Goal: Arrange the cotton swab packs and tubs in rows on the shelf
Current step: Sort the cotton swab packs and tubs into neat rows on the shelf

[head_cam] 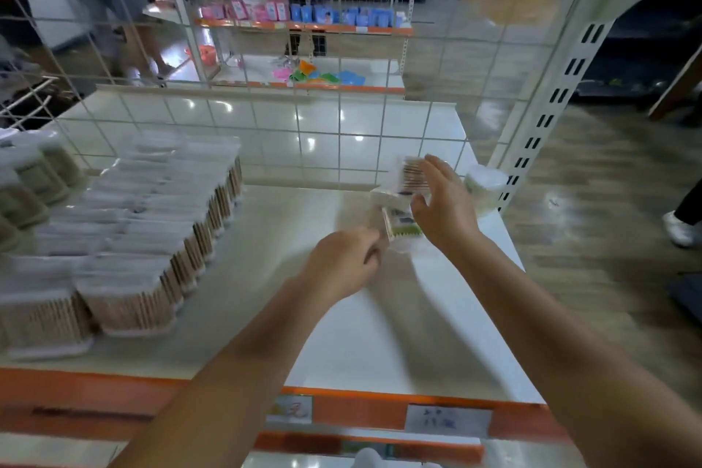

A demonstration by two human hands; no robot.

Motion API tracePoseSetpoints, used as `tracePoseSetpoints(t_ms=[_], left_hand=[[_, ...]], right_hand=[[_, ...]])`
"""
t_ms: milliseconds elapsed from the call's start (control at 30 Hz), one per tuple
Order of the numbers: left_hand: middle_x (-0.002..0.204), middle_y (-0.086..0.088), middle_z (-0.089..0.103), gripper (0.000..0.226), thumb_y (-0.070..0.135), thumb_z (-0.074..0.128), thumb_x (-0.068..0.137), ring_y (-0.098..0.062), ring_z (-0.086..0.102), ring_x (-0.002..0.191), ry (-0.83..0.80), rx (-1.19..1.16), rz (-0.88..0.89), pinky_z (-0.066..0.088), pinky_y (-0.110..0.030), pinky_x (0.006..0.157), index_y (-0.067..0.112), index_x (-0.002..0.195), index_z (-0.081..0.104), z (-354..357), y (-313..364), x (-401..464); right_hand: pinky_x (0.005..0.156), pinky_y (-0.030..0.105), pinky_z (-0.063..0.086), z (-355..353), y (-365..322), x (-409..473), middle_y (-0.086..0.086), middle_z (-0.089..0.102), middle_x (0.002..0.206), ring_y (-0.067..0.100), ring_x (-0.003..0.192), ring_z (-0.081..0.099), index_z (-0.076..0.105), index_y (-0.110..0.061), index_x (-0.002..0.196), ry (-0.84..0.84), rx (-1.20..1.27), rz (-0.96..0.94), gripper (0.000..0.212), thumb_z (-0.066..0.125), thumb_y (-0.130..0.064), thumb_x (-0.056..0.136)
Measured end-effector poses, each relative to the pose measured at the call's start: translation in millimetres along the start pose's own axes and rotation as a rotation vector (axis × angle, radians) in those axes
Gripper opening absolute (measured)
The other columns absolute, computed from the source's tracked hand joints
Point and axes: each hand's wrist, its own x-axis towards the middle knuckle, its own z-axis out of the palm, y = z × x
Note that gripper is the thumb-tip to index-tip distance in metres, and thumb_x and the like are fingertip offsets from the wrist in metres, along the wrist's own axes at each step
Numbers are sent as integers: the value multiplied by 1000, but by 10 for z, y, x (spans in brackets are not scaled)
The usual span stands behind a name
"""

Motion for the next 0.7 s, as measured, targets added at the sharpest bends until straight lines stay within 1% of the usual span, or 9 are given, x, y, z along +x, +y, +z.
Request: tracePoseSetpoints(t_ms=[67, 133, 200, 300, 400, 500, 567, 700], left_hand=[[105, -7, 63, 33, 25, 39, 86, -29, 57, 96, 30, -32, 12, 47, -39, 79, 12, 109, 60, 58, -17, -4], [105, -9, 64, 32, 21, 42, 88, -29, 57, 98, 83, -70, 27, 47, -38, 80, 12, 112, 62, 93, -47, -14], [103, -11, 66, 35, 19, 42, 86, -30, 59, 97, 133, -98, 41, 49, -39, 80, 9, 111, 64, 114, -85, -29], [95, -11, 68, 38, 18, 38, 82, -30, 63, 89, 152, -116, 61, 53, -39, 75, 6, 104, 67, 148, -135, -44], [88, -9, 69, 37, 18, 37, 81, -28, 65, 80, 167, -131, 93, 55, -36, 69, 6, 96, 69, 190, -159, -36], [91, -8, 70, 28, 10, 47, 80, -27, 65, 82, 192, -135, 114, 54, -33, 71, 6, 96, 69, 200, -151, -33], [92, -8, 70, 28, 10, 46, 80, -27, 65, 83, 200, -129, 125, 54, -33, 73, 6, 96, 69, 200, -149, -32], [88, -6, 69, 40, 19, 34, 79, -26, 64, 80, 228, -122, 165, 54, -33, 68, 8, 95, 69, 195, -159, -23]], right_hand=[[114, 31, 16, 18, 42, 99, 5, 21, 153, 20, 142, 14, 31, -9, 142, -61, -84, -10, 57, 47, -4, 88], [115, 34, 14, 41, 95, 175, 6, 19, 154, 21, 142, 11, 26, -9, 144, -106, -144, -26, 62, 48, -5, 87], [113, 32, 16, 67, 136, 223, 9, 26, 151, 24, 140, 16, 28, -7, 143, -110, -177, -61, 63, 50, -4, 84], [109, 32, 20, 82, 174, 269, 9, 32, 146, 24, 136, 21, 31, -6, 141, -108, -203, -100, 65, 55, -5, 80], [109, 35, 21, 93, 230, 298, 8, 29, 148, 24, 138, 18, 26, -8, 143, -150, -207, -98, 71, 57, -4, 79], [111, 40, 23, 141, 275, 301, 7, 24, 150, 25, 139, 14, 20, -10, 145, -178, -218, -76, 78, 56, 0, 76], [109, 41, 26, 166, 281, 306, 8, 27, 148, 26, 137, 16, 22, -9, 144, -164, -216, -80, 77, 57, 0, 76], [102, 35, 27, 154, 257, 289, 10, 36, 141, 29, 128, 27, 27, -9, 143, -119, -229, -102, 69, 51, 3, 79]])
